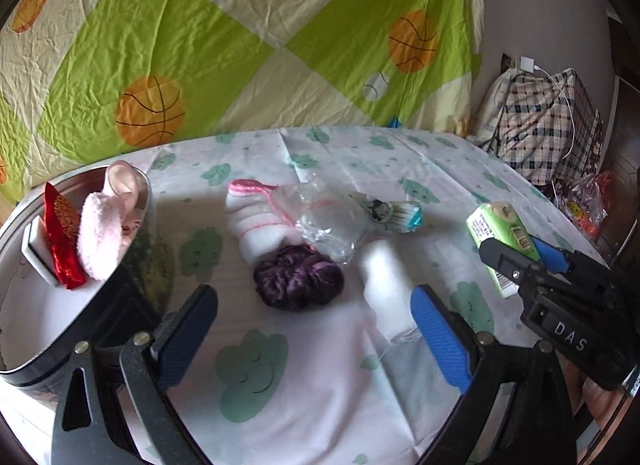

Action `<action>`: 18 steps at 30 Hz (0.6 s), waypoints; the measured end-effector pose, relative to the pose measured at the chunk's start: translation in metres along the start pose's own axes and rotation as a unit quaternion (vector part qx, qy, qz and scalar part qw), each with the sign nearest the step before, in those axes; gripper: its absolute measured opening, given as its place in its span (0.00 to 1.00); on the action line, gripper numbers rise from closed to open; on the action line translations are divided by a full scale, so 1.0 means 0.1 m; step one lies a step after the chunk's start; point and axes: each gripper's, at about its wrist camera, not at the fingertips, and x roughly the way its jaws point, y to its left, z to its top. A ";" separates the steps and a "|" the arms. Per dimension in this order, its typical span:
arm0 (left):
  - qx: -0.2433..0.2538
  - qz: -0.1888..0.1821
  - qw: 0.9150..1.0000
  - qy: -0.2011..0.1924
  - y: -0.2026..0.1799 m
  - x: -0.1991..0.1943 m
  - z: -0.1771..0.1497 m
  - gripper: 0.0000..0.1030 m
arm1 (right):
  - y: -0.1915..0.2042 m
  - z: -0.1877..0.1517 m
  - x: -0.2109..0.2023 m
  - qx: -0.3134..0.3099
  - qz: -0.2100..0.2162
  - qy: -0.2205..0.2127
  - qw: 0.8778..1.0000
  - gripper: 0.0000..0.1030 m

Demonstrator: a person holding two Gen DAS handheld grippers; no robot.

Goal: Organize soft objects
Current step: 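Grasp the white gauze roll with the left gripper while the right gripper holds the tissue pack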

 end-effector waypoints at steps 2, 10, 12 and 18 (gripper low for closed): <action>-0.002 -0.010 1.000 0.012 -0.06 0.09 0.01 0.94 | -0.07 -0.02 0.01 0.007 -0.004 0.002 1.000 0.50; 0.011 -0.046 0.997 0.055 -0.28 0.30 0.00 0.70 | -0.24 -0.01 0.05 0.032 -0.005 0.005 0.999 0.50; 0.015 -0.052 0.996 0.065 -0.33 0.36 0.02 0.70 | -0.26 -0.01 0.06 0.038 -0.001 0.006 0.999 0.50; 0.030 -0.050 0.994 0.093 -0.43 0.52 0.06 0.56 | -0.28 -0.01 0.06 0.044 0.001 0.008 0.999 0.50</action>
